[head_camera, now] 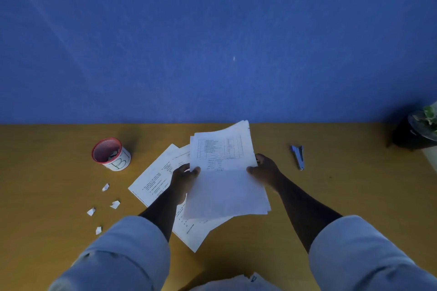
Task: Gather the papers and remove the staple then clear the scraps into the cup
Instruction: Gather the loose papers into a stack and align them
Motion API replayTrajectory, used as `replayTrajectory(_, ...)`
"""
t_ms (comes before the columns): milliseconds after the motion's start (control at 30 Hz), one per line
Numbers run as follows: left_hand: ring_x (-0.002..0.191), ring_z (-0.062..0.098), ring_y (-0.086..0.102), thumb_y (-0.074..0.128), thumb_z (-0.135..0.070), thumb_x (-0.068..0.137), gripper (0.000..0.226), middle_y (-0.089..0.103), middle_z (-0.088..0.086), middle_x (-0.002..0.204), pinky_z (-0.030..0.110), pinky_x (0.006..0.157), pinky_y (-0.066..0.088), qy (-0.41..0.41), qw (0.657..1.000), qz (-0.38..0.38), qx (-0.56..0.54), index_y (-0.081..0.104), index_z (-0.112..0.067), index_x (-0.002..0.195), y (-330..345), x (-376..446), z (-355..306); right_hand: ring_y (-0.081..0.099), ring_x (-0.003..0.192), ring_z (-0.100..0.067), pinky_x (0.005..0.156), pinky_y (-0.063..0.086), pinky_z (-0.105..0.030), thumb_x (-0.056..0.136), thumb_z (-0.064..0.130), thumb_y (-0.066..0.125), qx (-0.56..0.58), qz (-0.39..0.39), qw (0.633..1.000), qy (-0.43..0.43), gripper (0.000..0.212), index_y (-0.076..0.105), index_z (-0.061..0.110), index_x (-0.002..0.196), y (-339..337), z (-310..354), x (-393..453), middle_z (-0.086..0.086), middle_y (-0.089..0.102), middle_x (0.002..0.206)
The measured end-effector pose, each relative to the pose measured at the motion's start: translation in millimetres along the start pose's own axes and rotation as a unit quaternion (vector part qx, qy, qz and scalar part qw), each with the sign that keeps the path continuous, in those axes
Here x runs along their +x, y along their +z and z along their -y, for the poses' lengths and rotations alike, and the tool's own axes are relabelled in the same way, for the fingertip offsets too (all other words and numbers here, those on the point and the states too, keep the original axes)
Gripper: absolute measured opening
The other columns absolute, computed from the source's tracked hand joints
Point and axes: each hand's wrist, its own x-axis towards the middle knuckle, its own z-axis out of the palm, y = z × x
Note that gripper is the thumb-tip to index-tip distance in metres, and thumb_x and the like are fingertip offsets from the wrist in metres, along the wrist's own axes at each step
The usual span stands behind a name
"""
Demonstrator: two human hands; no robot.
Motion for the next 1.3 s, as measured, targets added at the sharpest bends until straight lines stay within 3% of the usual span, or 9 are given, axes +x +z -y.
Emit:
replayTrajectory(133, 0.100, 0.029, 0.068, 0.071, -0.011, 0.089, 0.025, 0.070, 0.011, 0.115, 0.034, 0.076, 0.059, -0.036, 0.995, -0.077, -0.051, 0.068, -0.014, 0.113, 1.5, 6.8, 5.5, 0.059, 0.082, -0.016, 0.052, 0.045, -0.021, 0.086, 0.011, 0.055, -0.011, -0.044, 0.999, -0.010, 0.034, 0.056, 0.016, 0.119, -3.2, -1.8, 5.0, -0.002, 0.062, 0.106)
replayTrajectory(233, 0.096, 0.026, 0.063, 0.074, -0.016, 0.087, 0.034, 0.067, 0.012, 0.122, 0.032, 0.067, 0.054, -0.047, 0.987, -0.154, -0.010, 0.064, -0.017, 0.119, -3.3, 6.4, 11.5, 0.061, 0.096, -0.024, 0.060, 0.048, -0.024, 0.087, 0.009, 0.051, -0.007, -0.071, 0.997, 0.005, 0.042, 0.052, 0.016, 0.128, -8.9, -7.6, 9.4, -0.005, 0.061, 0.118)
replayTrajectory(467, 0.115, 0.033, 0.054, 0.087, -0.040, 0.070, 0.079, 0.053, 0.018, 0.132, 0.049, 0.096, 0.053, -0.076, 0.968, -0.193, 0.141, 0.045, -0.010, 0.131, -2.2, 14.5, 16.6, 0.059, 0.102, -0.028, 0.081, 0.057, -0.035, 0.084, 0.004, 0.047, -0.042, -0.128, 0.990, 0.033, 0.046, 0.055, 0.017, 0.127, -12.8, -18.9, 20.5, -0.006, 0.061, 0.124)
replayTrajectory(667, 0.122, 0.035, 0.048, 0.076, -0.069, 0.064, 0.106, 0.047, 0.021, 0.138, 0.045, 0.105, 0.041, -0.075, 0.908, -0.192, 0.365, 0.032, -0.008, 0.138, 16.2, 25.2, 11.0, 0.059, 0.107, -0.030, 0.084, 0.057, -0.036, 0.084, 0.003, 0.049, -0.055, -0.133, 0.989, 0.032, 0.046, 0.054, 0.016, 0.127, -10.8, -21.3, 25.1, -0.006, 0.061, 0.125)
replayTrajectory(800, 0.143, 0.045, 0.027, 0.079, -0.064, 0.061, 0.124, 0.024, 0.025, 0.156, 0.053, 0.117, 0.024, -0.122, 0.929, -0.154, 0.314, 0.021, 0.000, 0.150, 24.1, 38.5, 19.7, 0.059, 0.108, -0.028, 0.074, 0.053, -0.026, 0.086, 0.004, 0.050, -0.051, -0.126, 0.990, 0.028, 0.046, 0.052, 0.016, 0.130, -12.1, -23.5, 27.0, -0.004, 0.060, 0.127)
replayTrajectory(967, 0.142, 0.041, 0.029, 0.076, -0.074, 0.056, 0.131, 0.023, 0.022, 0.155, 0.050, 0.116, 0.029, -0.101, 0.910, -0.223, 0.335, 0.014, -0.004, 0.148, 37.3, 39.3, 27.6, 0.051, 0.095, -0.017, 0.053, 0.040, -0.012, 0.088, 0.004, 0.051, -0.036, -0.109, 0.993, 0.034, 0.044, 0.051, 0.015, 0.131, -12.8, -29.0, 33.9, -0.003, 0.058, 0.128)
replayTrajectory(1067, 0.143, 0.042, 0.028, 0.071, -0.078, 0.059, 0.132, 0.021, 0.022, 0.157, 0.049, 0.117, 0.028, -0.091, 0.896, -0.250, 0.356, 0.008, -0.003, 0.149, 39.3, 39.6, 25.5, 0.050, 0.095, -0.016, 0.053, 0.041, -0.013, 0.088, 0.004, 0.051, -0.032, -0.099, 0.994, 0.042, 0.044, 0.050, 0.015, 0.131, -13.0, -32.5, 37.8, -0.003, 0.057, 0.126)
replayTrajectory(1233, 0.149, 0.049, 0.009, 0.067, -0.076, 0.066, 0.137, 0.001, 0.025, 0.163, 0.056, 0.120, 0.013, -0.114, 0.897, -0.194, 0.379, -0.014, -0.001, 0.148, 40.2, 46.8, 19.6, 0.054, 0.104, -0.022, 0.072, 0.048, -0.025, 0.087, 0.004, 0.052, -0.024, -0.088, 0.994, 0.053, 0.044, 0.051, 0.013, 0.130, -8.5, -33.9, 41.3, -0.005, 0.058, 0.125)
replayTrajectory(1300, 0.148, 0.049, 0.011, 0.071, -0.072, 0.065, 0.136, 0.004, 0.026, 0.162, 0.057, 0.119, 0.016, -0.122, 0.900, -0.179, 0.378, -0.007, -0.001, 0.151, 36.7, 51.3, 19.2, 0.053, 0.101, -0.021, 0.073, 0.048, -0.026, 0.087, 0.004, 0.051, -0.022, -0.087, 0.994, 0.057, 0.044, 0.051, 0.013, 0.129, -6.2, -33.3, 41.8, -0.005, 0.058, 0.124)
